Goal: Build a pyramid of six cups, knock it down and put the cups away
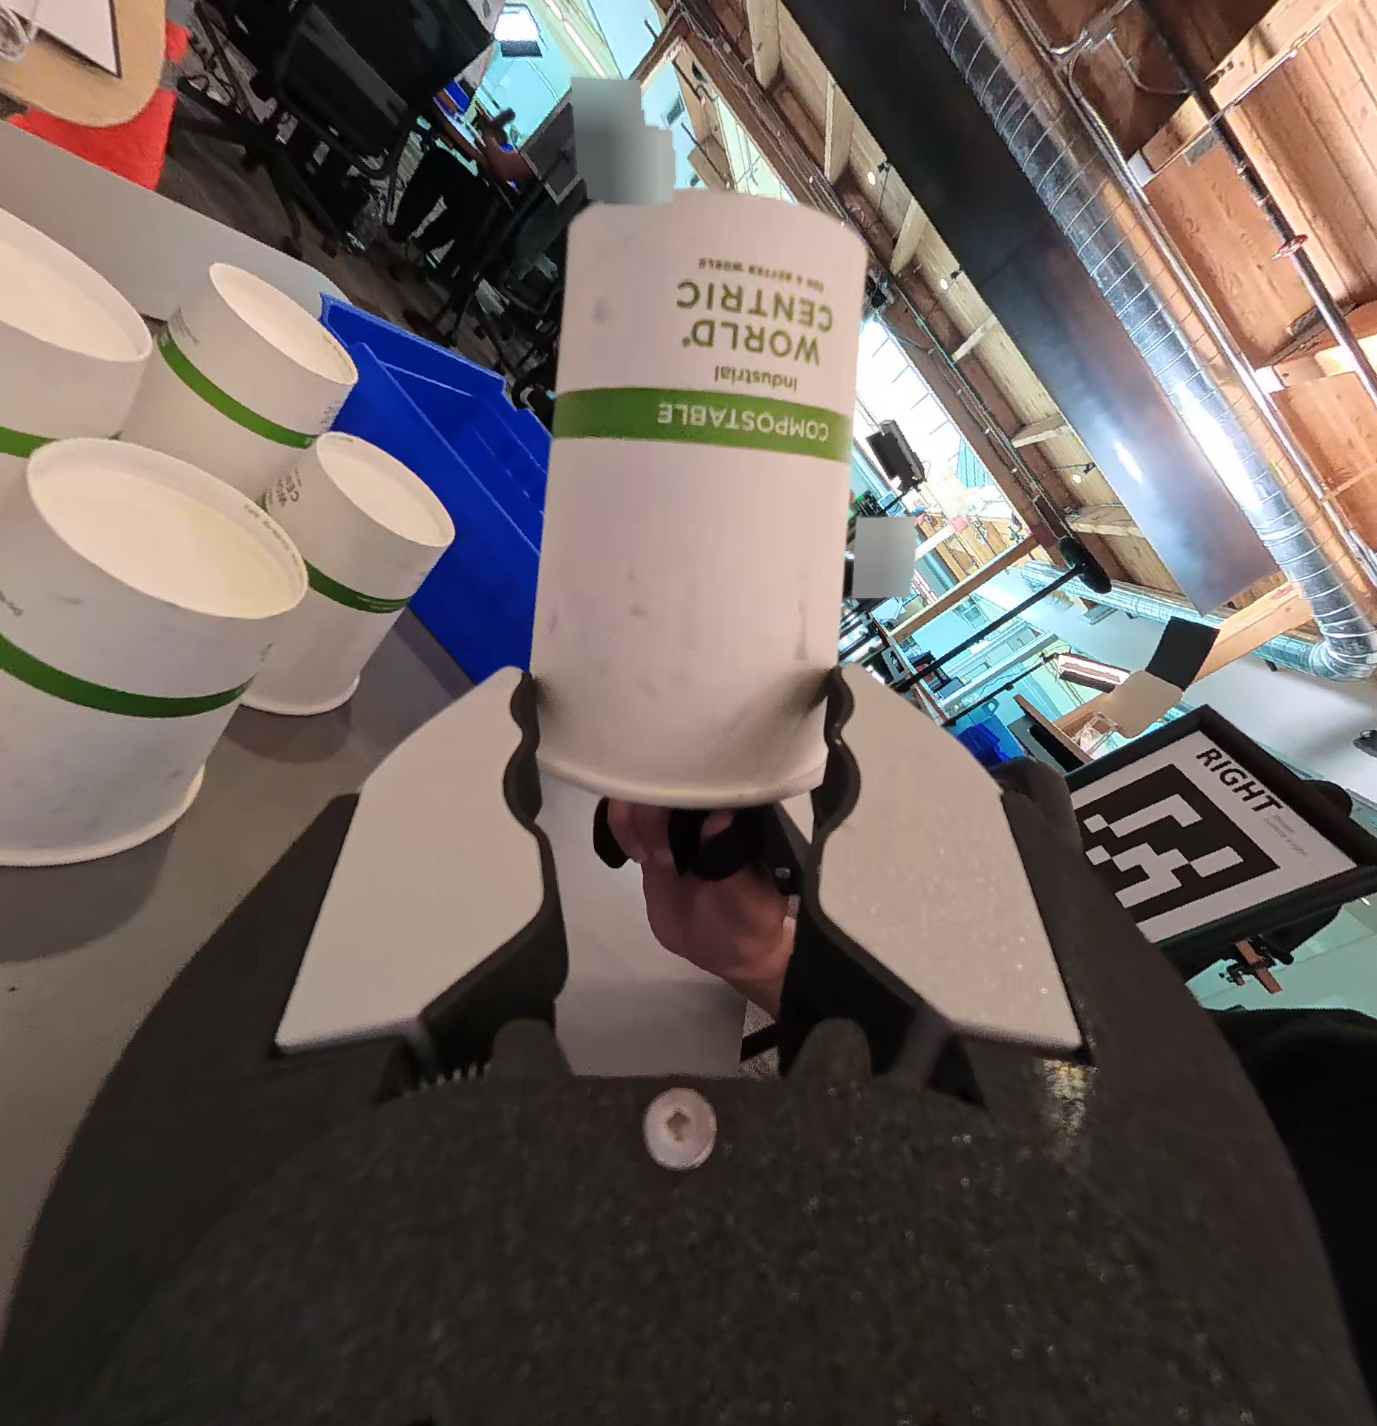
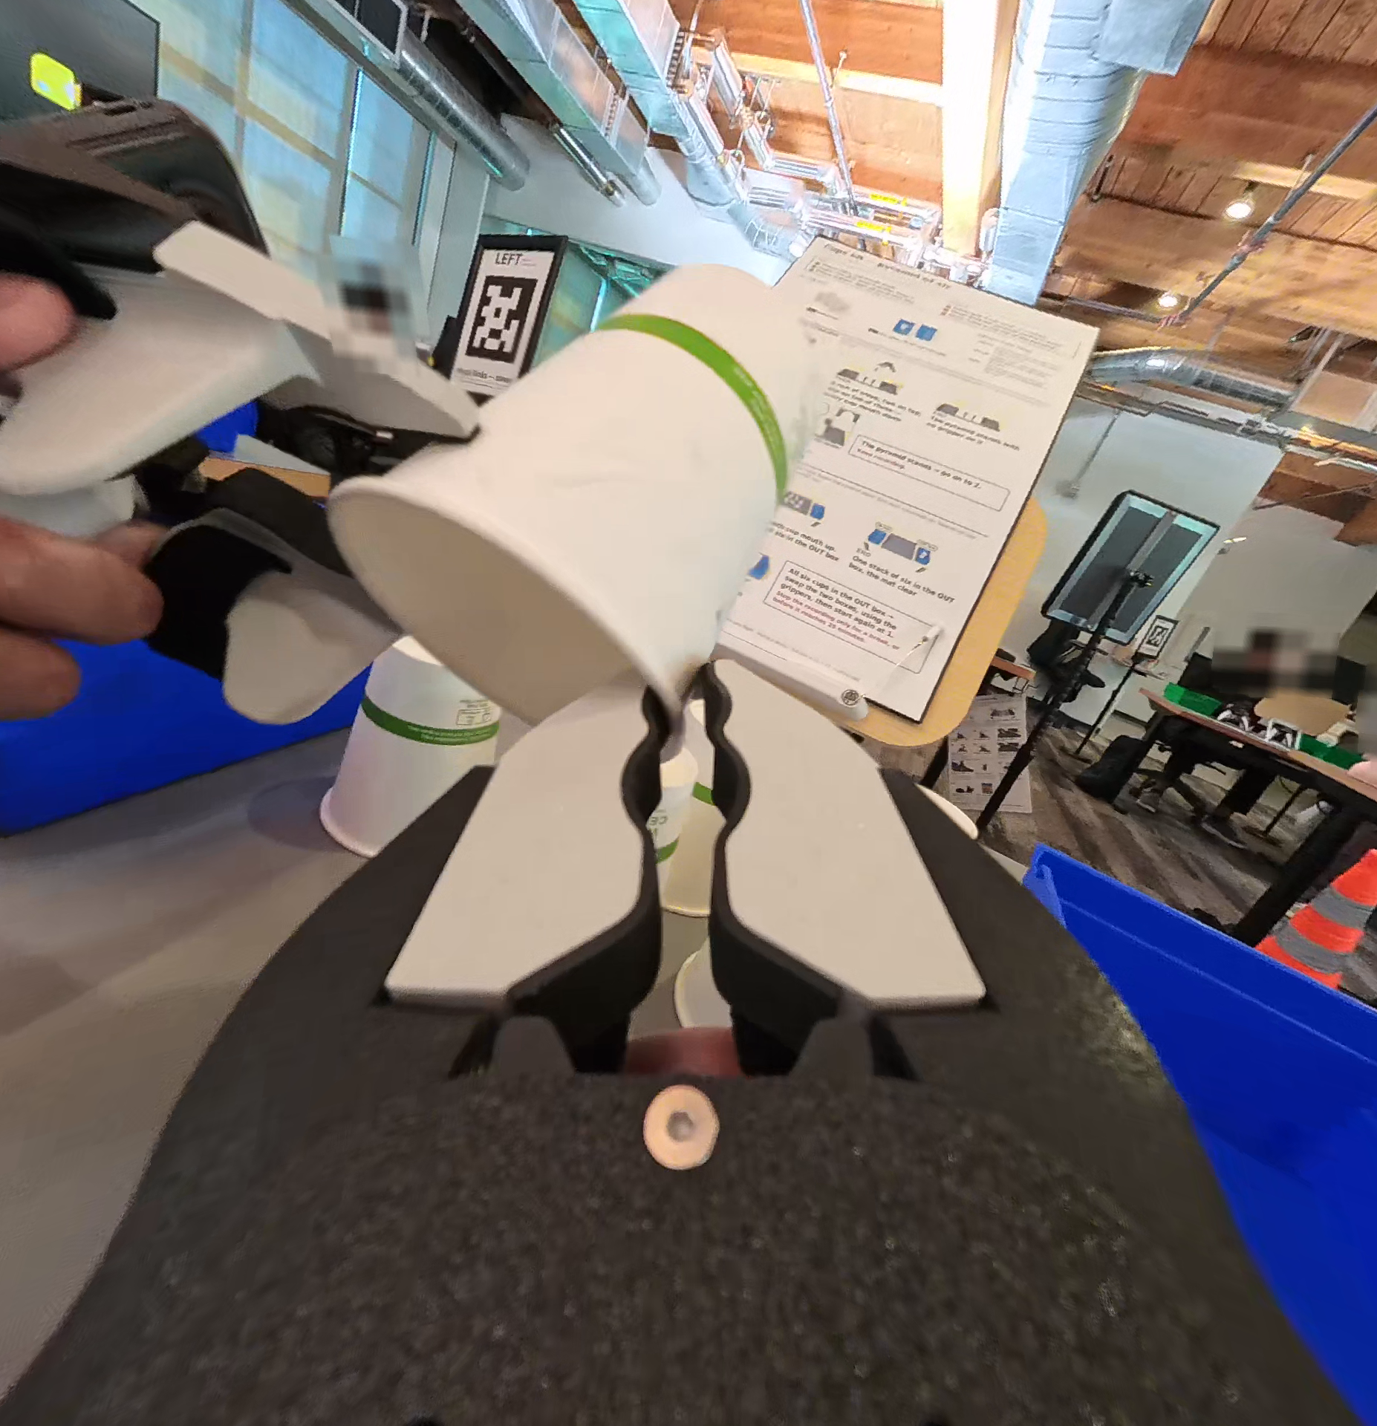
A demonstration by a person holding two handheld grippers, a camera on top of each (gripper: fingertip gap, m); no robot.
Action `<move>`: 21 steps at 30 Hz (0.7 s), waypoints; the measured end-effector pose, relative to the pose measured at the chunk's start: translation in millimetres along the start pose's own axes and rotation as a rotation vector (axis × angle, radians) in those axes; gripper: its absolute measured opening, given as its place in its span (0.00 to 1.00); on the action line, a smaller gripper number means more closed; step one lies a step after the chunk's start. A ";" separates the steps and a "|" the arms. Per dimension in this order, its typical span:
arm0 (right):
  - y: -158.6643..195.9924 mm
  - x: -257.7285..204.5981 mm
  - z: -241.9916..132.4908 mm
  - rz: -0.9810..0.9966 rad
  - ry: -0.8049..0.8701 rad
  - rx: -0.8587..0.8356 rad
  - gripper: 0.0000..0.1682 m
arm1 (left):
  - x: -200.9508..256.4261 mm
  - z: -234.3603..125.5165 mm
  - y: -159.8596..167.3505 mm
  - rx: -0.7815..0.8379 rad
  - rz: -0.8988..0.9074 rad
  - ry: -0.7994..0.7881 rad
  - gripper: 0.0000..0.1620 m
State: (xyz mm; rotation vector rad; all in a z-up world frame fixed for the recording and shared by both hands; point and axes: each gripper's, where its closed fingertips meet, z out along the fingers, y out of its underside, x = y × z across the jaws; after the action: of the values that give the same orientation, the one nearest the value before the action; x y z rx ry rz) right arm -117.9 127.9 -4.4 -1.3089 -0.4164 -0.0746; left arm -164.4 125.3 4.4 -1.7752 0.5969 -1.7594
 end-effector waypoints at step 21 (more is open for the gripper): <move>17.3 254.6 6.3 0.063 -0.188 -0.998 0.01 | -18.2 -67.0 85.6 -0.116 0.473 -0.407 0.45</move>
State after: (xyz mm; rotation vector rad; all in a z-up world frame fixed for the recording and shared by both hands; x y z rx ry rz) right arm 120.6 184.1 67.1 -2.3235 -0.5200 -0.1132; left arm -225.4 68.5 -67.7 -1.8115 0.8667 -1.0319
